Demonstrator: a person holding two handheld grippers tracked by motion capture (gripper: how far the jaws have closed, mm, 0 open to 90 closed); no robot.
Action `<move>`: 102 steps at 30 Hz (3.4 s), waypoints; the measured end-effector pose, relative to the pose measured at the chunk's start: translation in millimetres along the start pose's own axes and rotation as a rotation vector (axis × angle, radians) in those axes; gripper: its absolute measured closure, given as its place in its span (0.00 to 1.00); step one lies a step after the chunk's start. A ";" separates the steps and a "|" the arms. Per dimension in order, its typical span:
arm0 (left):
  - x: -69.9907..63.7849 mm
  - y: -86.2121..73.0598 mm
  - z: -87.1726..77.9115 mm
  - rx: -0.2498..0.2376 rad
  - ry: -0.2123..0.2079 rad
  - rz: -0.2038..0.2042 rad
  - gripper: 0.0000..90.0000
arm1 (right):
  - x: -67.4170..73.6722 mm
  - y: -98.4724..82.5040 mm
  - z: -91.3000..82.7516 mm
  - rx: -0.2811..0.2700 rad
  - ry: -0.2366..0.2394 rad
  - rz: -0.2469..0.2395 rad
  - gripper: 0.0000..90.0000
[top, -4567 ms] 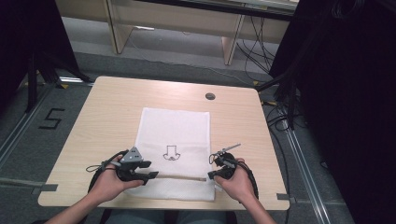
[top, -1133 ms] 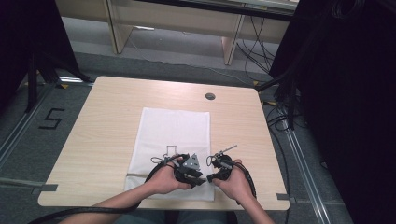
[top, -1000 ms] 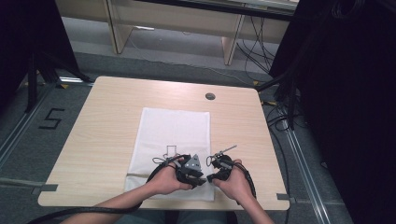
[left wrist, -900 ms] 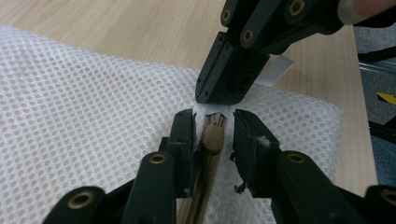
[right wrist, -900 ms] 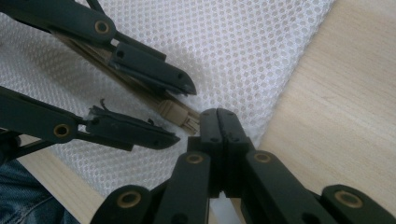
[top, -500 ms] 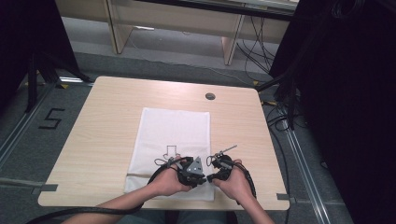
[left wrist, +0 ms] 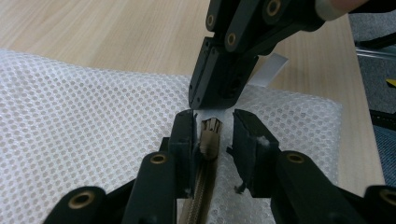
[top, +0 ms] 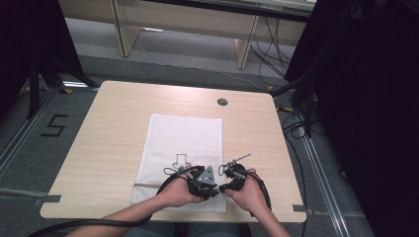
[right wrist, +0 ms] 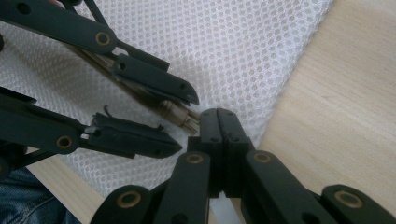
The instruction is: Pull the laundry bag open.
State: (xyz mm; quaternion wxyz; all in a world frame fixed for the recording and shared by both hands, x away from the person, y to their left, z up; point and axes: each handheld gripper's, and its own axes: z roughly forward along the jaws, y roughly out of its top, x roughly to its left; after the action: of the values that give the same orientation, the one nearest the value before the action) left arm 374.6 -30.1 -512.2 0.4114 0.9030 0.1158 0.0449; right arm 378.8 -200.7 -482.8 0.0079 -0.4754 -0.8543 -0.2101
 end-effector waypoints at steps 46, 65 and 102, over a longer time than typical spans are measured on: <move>1.3 0.1 -19.1 -0.018 -0.008 -0.058 0.91 | 2.7 2.0 1.0 0.016 -0.013 -0.016 1.00; 1.9 -2.0 -23.5 -0.026 -0.010 -0.068 0.91 | 2.3 1.8 0.9 0.017 -0.007 -0.009 1.00; 2.6 -3.2 -35.3 -0.022 -0.004 -0.060 0.91 | 1.8 1.6 1.0 0.012 -0.005 -0.014 1.00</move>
State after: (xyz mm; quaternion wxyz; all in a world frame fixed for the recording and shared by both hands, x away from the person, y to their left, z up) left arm 370.3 -1.6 -491.4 0.4225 0.8947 0.1417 0.0321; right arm 379.3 -198.1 -482.8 0.0071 -0.4698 -0.8589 -0.2037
